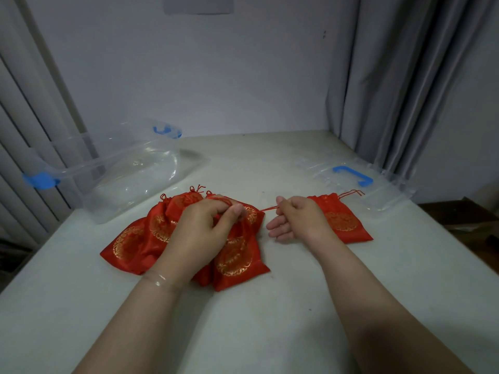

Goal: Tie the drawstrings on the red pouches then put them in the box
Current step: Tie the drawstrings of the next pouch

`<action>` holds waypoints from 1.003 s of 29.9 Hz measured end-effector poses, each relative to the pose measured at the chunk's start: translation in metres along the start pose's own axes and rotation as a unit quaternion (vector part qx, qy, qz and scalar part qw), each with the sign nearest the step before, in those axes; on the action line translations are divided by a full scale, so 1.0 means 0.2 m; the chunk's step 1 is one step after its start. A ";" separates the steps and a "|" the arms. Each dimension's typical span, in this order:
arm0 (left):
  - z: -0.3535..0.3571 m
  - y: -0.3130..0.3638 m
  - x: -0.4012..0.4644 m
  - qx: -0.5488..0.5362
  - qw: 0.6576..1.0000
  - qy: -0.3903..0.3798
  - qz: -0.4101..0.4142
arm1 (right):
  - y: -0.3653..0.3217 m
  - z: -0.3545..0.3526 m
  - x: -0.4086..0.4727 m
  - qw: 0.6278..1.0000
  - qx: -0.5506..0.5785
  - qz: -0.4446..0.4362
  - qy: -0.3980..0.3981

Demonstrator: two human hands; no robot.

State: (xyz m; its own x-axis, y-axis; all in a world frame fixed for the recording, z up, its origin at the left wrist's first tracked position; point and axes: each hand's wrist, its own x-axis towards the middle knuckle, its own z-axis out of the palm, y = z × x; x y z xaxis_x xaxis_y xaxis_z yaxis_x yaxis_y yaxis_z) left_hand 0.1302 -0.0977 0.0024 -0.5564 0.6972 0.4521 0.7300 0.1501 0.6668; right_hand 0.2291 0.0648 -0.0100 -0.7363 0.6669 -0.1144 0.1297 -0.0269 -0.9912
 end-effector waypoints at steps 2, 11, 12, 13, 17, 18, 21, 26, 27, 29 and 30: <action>0.01 -0.03 0.01 0.040 0.999 0.016 -0.031 | -0.01 -0.01 -0.03 0.997 -0.019 -0.069 0.002; 0.02 -0.04 0.00 0.103 0.993 0.053 0.031 | -0.01 0.15 -0.16 0.957 0.010 -0.238 -0.165; 0.02 -0.04 0.00 0.100 0.992 0.055 0.052 | -0.01 0.16 -0.16 0.953 0.006 -0.257 -0.157; 0.02 -0.04 0.00 0.097 0.991 0.053 0.072 | -0.01 0.16 -0.16 0.951 -0.001 -0.277 -0.138; 0.01 -0.02 0.00 0.039 0.994 0.028 0.099 | -0.02 0.13 -0.13 0.961 -0.057 -0.252 -0.099; 0.02 -0.01 0.00 0.013 0.995 0.029 0.091 | 0.00 0.13 -0.11 0.962 -0.091 -0.232 -0.111; 0.03 0.02 0.00 -0.059 0.997 0.024 0.040 | 0.04 0.12 -0.07 0.954 -0.194 -0.220 -0.058; 0.03 0.05 0.00 -0.189 0.979 0.008 -0.083 | -0.01 0.08 -0.09 0.917 -0.287 -0.272 0.045; 0.02 0.05 0.00 -0.201 0.974 0.012 -0.101 | -0.01 0.07 -0.09 0.911 -0.293 -0.284 0.062; 0.02 0.06 0.01 -0.242 0.960 0.020 -0.143 | -0.02 0.07 -0.10 0.905 -0.287 -0.305 0.080; 0.02 0.05 0.01 -0.261 0.951 0.020 -0.164 | -0.02 0.07 -0.10 0.907 -0.276 -0.308 0.079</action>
State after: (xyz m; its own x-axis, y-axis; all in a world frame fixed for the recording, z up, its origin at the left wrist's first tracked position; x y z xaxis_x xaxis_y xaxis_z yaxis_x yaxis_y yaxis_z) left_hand 0.1380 -0.0926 0.0083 -0.7427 0.6437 0.1843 0.2235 -0.0211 0.9745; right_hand 0.2337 0.0400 -0.0039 -0.6831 0.5283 0.5043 0.0711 0.7353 -0.6740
